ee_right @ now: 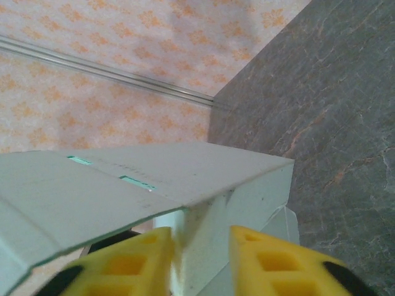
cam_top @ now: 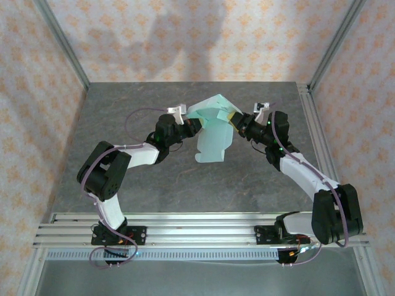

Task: Fold the paper box

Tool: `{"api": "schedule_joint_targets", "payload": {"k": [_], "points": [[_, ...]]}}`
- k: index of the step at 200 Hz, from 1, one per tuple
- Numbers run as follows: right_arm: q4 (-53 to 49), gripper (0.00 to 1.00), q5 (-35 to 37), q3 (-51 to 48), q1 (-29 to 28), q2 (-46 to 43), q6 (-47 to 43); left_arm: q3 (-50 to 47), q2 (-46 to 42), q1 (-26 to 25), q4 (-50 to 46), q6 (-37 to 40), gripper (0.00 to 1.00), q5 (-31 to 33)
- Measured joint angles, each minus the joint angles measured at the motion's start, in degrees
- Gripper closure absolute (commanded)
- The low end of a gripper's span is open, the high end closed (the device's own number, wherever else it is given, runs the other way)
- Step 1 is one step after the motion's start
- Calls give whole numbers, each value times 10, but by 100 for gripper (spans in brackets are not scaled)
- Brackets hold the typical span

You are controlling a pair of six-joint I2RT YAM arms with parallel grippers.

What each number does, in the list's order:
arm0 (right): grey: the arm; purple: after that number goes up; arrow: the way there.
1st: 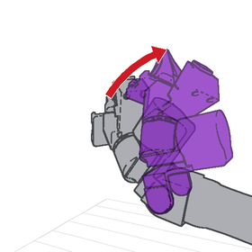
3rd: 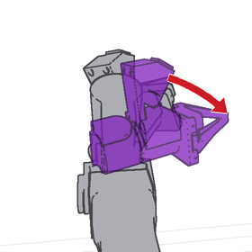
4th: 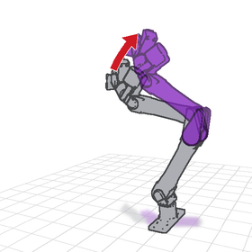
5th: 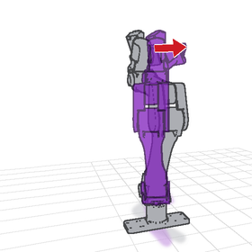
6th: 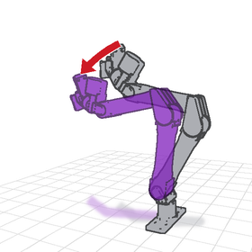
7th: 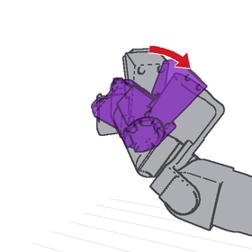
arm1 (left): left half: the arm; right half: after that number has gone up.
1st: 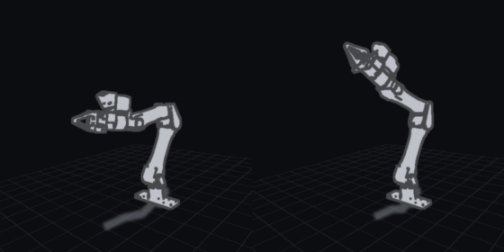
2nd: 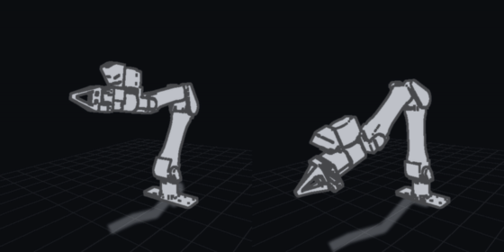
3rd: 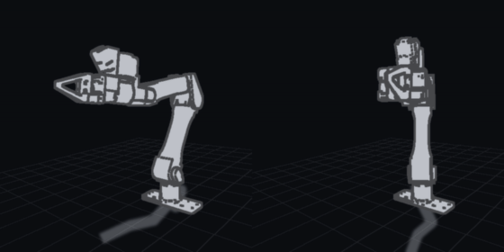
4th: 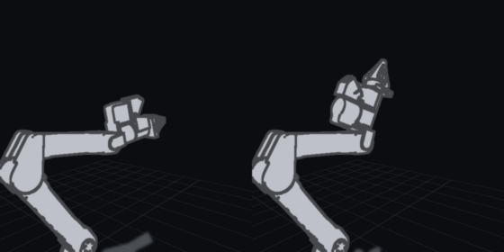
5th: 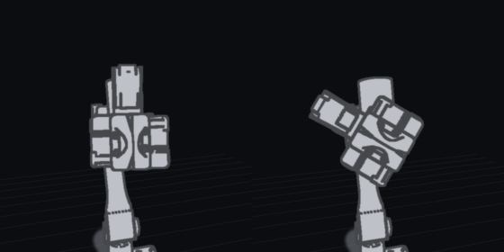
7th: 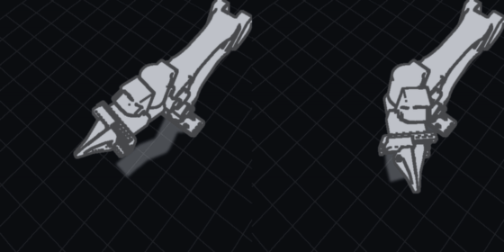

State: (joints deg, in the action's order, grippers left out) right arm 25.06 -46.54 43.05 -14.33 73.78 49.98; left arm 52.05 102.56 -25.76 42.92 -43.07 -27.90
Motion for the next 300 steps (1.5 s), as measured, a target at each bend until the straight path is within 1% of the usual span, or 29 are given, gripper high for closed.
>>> {"api": "schedule_joint_targets", "payload": {"k": [15,50,56,71,78,91,106,140,157,179,198,213,229,248,266,281,300], "points": [[-2,100,0,1,0,0,-2,0,1,0,0,0,100,0],[-11,100,2,2,1,0,-2,0,3,0,0,0,100,3],[-12,91,3,2,1,0,-3,0,3,0,0,0,100,3],[-15,61,3,2,1,0,-5,0,3,0,0,0,100,7],[-17,52,5,2,1,-1,-8,0,3,0,0,-2,100,12],[-25,45,7,2,3,-5,-13,-1,3,-1,2,-6,100,20],[-32,41,7,2,11,-18,-16,-1,3,-1,4,-11,100,35],[-65,39,20,2,48,-83,-33,-1,4,-1,4,-23,100,86],[-115,39,29,18,47,-106,-57,-1,8,-1,4,-26,100,117],[-192,39,55,61,34,-114,-96,-1,10,-2,-2,-22,100,160],[-284,40,105,122,2,-113,-147,-7,8,-9,-2,-15,100,216],[-332,41,146,167,-26,-111,-180,-24,-1,-19,-12,-9,100,256],[-374,41,195,217,-54,-99,-213,-33,-8,-28,-27,-4,100,285],[-419,41,257,282,-94,-66,-247,-35,-12,-30,-33,-3,100,307],[-454,42,310,349,-142,-16,-282,-35,-14,-30,-34,-4,100,319],[-479,45,338,390,-174,23,-304,-36,-16,-30,-34,-4,100,329],[-519,47,365,445,-203,74,-330,-41,-21,-30,-34,-3,100,336]]}}
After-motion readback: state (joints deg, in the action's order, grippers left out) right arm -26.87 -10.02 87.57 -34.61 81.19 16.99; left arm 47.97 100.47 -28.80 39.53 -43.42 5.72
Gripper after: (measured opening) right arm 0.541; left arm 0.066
